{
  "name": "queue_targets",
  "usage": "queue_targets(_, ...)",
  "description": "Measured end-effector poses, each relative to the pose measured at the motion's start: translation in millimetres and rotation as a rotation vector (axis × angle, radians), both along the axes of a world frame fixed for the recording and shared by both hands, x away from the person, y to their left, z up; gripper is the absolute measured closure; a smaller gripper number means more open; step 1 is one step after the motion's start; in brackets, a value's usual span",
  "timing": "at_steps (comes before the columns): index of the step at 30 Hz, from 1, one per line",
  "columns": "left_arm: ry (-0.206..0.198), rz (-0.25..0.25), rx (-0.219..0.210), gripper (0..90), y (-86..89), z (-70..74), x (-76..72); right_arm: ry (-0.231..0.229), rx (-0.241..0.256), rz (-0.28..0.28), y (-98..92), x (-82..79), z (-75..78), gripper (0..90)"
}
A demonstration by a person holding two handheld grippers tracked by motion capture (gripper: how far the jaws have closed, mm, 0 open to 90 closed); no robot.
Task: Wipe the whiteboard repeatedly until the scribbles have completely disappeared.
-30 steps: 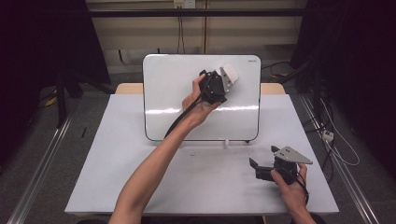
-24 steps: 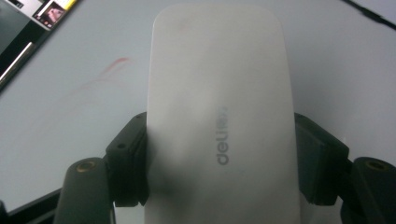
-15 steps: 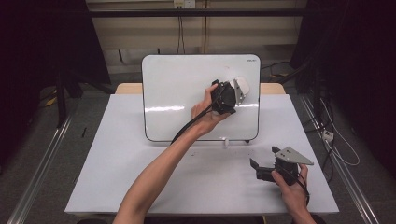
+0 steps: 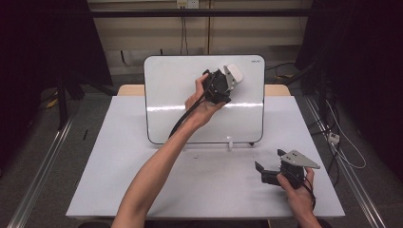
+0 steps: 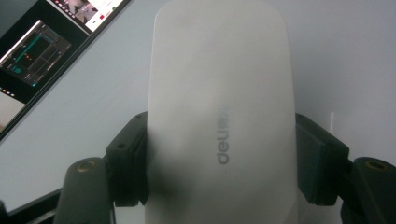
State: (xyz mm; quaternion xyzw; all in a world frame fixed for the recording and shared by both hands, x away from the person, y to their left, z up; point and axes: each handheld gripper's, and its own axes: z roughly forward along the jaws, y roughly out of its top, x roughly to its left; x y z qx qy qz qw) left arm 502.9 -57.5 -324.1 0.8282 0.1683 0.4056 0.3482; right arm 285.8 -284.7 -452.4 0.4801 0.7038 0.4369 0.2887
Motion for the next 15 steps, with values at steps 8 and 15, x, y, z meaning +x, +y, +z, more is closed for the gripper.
queue_targets(8, 0.015, 0.063, -0.053, 31.0, 38.5, -3.5, -0.5, 0.001, -0.002, -0.003, 0.1, -0.7, 0.1, 5.2)
queue_targets(15, 0.033, 0.13, -0.085, 31.0, 58.7, 2.0, 2.0, -0.002, -0.003, -0.006, 1.0, -0.2, 0.4, 5.2)
